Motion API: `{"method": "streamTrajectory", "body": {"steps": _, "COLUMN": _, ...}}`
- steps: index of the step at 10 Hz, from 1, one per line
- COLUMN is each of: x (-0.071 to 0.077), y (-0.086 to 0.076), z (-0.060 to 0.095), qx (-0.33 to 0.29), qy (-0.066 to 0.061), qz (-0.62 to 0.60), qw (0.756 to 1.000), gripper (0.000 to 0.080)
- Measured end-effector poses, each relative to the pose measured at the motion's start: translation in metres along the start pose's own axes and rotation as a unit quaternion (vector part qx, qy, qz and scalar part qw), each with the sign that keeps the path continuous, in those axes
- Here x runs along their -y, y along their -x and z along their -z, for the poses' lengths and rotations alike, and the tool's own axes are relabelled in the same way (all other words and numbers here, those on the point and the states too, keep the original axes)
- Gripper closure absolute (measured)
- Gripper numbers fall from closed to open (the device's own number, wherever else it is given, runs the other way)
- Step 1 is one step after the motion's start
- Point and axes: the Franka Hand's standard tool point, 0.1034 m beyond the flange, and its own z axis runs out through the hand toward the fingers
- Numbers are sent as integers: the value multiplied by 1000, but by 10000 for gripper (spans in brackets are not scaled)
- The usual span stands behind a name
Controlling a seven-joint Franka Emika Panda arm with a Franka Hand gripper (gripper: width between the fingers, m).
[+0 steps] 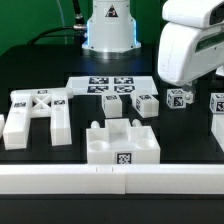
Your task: Assemble chair
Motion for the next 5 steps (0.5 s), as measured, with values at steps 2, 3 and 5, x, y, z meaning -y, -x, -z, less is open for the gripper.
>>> {"method": "streamTrajectory", "body": {"steps": 2, "x": -1, "y": -3, "z": 0, "qx": -1, "qy": 0, "qz": -1, "qw": 1000, "gripper": 150}}
{"method": "streamTrajectory", "body": {"steps": 3, "x": -1, "y": -3, "z": 0, "qx": -1, "qy": 0, "qz": -1, "qw": 1000, "gripper": 150}}
{"method": "streamTrajectory", "body": {"steps": 5, "x": -1, "y": -3, "z": 0, "qx": -1, "qy": 0, "qz": 0, "qw": 1000, "gripper": 150}}
